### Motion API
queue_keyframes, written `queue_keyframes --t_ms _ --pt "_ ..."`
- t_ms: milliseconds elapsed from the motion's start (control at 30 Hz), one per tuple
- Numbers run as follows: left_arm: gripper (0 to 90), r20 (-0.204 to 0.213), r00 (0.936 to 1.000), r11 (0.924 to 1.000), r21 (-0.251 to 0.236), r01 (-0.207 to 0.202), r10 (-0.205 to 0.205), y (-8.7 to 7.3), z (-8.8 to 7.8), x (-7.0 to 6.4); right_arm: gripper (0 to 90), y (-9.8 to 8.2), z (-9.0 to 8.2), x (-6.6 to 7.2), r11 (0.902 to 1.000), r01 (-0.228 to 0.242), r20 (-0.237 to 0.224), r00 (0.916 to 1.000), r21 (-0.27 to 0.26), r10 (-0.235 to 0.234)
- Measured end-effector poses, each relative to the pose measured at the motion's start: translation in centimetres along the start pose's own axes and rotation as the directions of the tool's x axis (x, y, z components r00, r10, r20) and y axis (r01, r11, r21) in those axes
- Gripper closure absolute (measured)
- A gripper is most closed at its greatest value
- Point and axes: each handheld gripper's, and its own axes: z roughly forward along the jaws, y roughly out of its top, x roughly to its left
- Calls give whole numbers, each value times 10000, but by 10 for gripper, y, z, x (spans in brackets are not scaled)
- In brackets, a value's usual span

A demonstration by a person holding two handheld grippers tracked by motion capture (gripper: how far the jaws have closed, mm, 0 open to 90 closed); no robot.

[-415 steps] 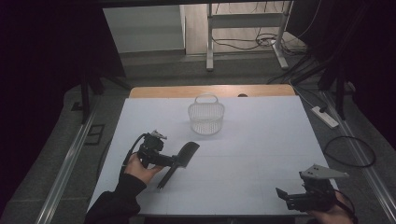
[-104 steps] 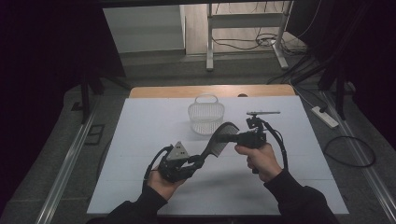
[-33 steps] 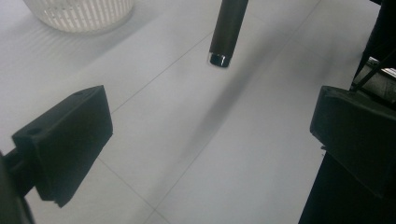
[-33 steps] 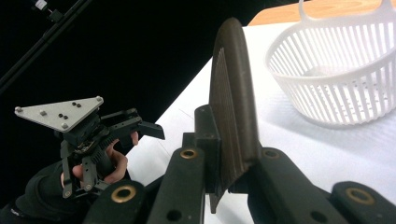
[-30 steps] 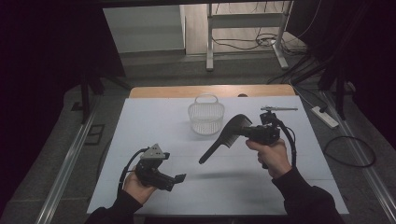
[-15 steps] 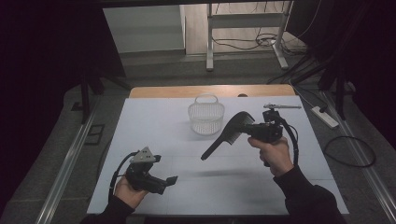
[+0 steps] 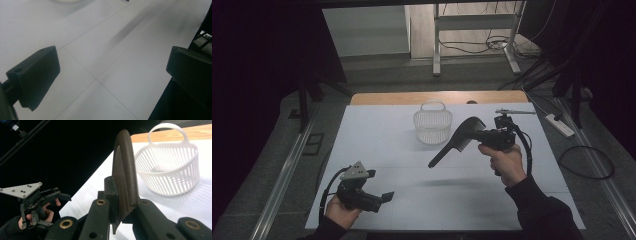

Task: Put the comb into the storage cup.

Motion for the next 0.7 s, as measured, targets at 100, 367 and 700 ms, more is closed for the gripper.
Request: queue_keyframes --t_ms 100,367,700 --pt "0 -15 10000 9999 -47 91 -91 -3 -4 1 858 1 -1 -1 10000 23 34 10000 -24 -23" --pt "0 -105 9996 9996 -107 248 -249 -11 -13 0 858 6 -1 -3 9999 18 140 9999 -142 -16" --pt "0 -231 9992 9993 -183 334 -339 -20 -25 -2 858 13 -1 -5 9994 13 221 9998 -354 -5"
